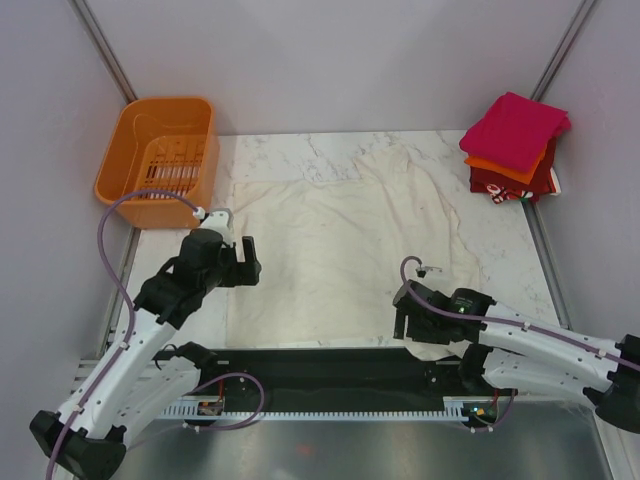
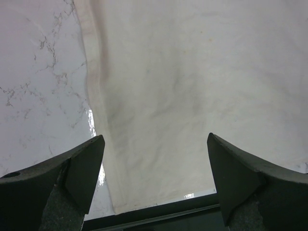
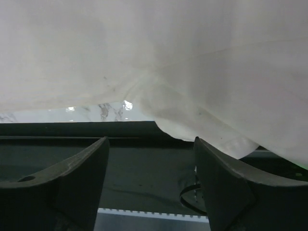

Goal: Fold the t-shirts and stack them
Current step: Flatten the tshirt out

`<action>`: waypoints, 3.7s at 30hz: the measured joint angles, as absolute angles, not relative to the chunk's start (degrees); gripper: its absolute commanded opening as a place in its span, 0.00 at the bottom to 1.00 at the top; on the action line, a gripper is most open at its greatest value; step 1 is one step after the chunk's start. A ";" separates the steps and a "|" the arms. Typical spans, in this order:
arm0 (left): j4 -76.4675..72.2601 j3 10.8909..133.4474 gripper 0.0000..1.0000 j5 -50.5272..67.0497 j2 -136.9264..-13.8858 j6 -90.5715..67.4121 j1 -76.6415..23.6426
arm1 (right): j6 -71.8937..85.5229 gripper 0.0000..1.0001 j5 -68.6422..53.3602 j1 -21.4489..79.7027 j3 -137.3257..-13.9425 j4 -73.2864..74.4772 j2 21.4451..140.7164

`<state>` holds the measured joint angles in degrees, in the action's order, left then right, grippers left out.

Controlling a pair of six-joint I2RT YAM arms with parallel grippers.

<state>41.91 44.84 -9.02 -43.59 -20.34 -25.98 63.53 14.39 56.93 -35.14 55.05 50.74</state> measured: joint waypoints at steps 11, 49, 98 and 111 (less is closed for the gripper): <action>41.91 44.84 0.97 -10.48 -38.48 -20.84 -26.13 | 67.35 0.68 18.41 58.67 -35.86 61.19 60.82; 41.91 44.84 0.98 -10.68 -38.06 -20.91 -26.11 | 60.73 0.00 11.33 58.83 -33.74 51.77 78.43; 58.52 31.86 0.88 -7.99 -60.88 -71.22 -39.42 | 43.88 0.00 11.79 51.51 -39.77 36.82 71.02; 52.84 30.59 0.40 -13.28 -64.14 -71.42 -39.40 | 43.70 0.00 10.79 51.27 -38.54 36.86 70.22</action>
<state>52.84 30.59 -13.28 -64.14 -71.42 -39.40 43.70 10.79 51.27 -38.54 36.86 70.22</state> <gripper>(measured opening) 0.451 0.019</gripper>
